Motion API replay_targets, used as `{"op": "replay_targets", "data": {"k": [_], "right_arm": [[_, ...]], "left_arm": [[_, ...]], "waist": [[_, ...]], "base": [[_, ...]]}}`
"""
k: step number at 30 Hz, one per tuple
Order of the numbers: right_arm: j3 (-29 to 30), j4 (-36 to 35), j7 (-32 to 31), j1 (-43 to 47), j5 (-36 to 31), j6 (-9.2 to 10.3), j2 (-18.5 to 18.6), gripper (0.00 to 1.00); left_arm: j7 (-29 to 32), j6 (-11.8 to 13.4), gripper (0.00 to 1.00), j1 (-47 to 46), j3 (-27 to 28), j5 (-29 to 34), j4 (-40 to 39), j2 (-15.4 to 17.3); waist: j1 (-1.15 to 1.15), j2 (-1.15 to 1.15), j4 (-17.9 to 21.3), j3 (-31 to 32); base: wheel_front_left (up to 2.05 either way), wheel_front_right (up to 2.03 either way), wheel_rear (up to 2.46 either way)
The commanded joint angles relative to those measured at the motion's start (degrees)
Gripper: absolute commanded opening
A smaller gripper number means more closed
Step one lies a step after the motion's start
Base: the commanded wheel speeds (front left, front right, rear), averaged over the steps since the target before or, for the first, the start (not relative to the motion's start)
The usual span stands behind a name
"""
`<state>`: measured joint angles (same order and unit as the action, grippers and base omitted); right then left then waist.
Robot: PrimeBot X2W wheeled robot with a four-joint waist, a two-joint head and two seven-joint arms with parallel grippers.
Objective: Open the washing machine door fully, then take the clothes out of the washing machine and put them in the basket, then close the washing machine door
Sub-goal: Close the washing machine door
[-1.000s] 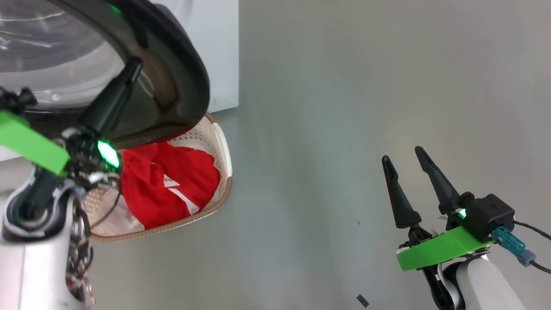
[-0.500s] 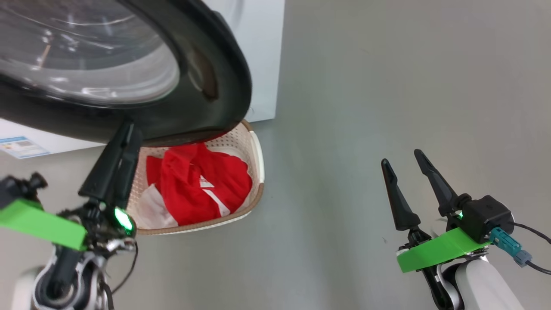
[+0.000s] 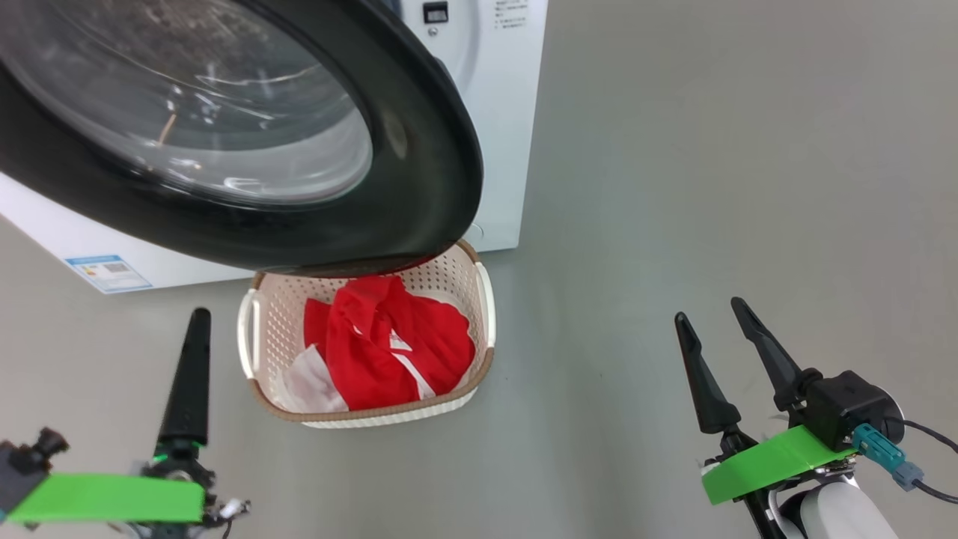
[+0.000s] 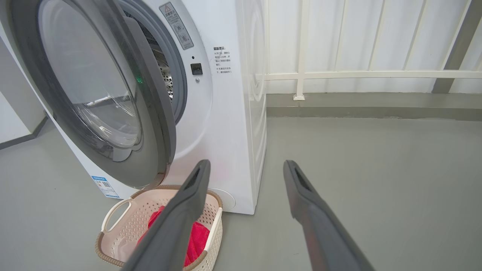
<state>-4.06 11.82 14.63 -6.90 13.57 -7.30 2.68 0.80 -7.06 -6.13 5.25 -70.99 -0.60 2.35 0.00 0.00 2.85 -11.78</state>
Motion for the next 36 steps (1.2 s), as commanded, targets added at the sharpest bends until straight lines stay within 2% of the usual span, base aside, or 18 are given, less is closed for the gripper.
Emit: {"op": "replay_targets", "data": {"k": [1,5,9,13,16,24,30,36], "right_arm": [[-0.88,-1.2,0.37,0.01,-0.3,-0.19,0.27,1.0],[-0.51,-1.16,0.37,0.53,-0.65,-0.19,0.27,1.0],[0.13,-1.17,0.37,1.2,-1.15,-0.19,0.26,1.0],[0.17,-1.08,0.37,2.28,-1.92,-0.19,0.44,1.0],[0.15,-0.9,0.36,3.22,-2.32,-0.19,0.62,1.0],[0.4,-1.1,-0.27,6.37,-2.99,-0.19,0.6,1.0],[0.42,-1.31,-0.83,8.92,-3.2,-0.19,0.4,1.0],[0.79,-1.94,-1.26,10.42,-3.6,-0.19,0.3,1.0]], "left_arm": [[-0.92,0.01,1.0,0.01,1.39,1.86,-1.94,0.97],[-6.88,2.66,1.0,1.52,-0.77,13.96,-3.44,1.98],[-11.58,7.23,1.0,3.22,-3.15,26.84,-5.22,3.88],[-13.04,11.74,1.0,5.32,-5.46,37.06,-6.39,5.85],[-13.2,14.38,1.0,7.18,-6.85,42.32,-6.62,7.07],[-12.47,18.27,1.0,12.25,-9.37,49.48,-5.87,8.96],[-11.77,19.86,1.0,14.9,-11.05,53.03,-5.48,10.19],[-11.2,20.32,1.0,15.94,-12.21,54.26,-5.77,10.54]], "waist": [[0.0,0.0,-0.88,0.98],[0.0,0.0,-1.34,2.5],[0.0,0.0,-1.74,4.38],[0.0,0.0,-2.18,6.3],[0.0,0.0,-2.47,7.68],[0.0,0.0,-3.13,10.44],[0.0,0.0,-3.47,11.96],[0.0,0.0,-3.5,12.5]], "base": [[0.0,0.0,0.0],[0.0,0.0,0.0],[0.0,0.0,0.0],[0.0,0.0,0.0],[0.0,0.0,0.0],[0.0,0.0,0.0],[0.0,0.0,0.0],[0.0,0.0,0.0]]}}
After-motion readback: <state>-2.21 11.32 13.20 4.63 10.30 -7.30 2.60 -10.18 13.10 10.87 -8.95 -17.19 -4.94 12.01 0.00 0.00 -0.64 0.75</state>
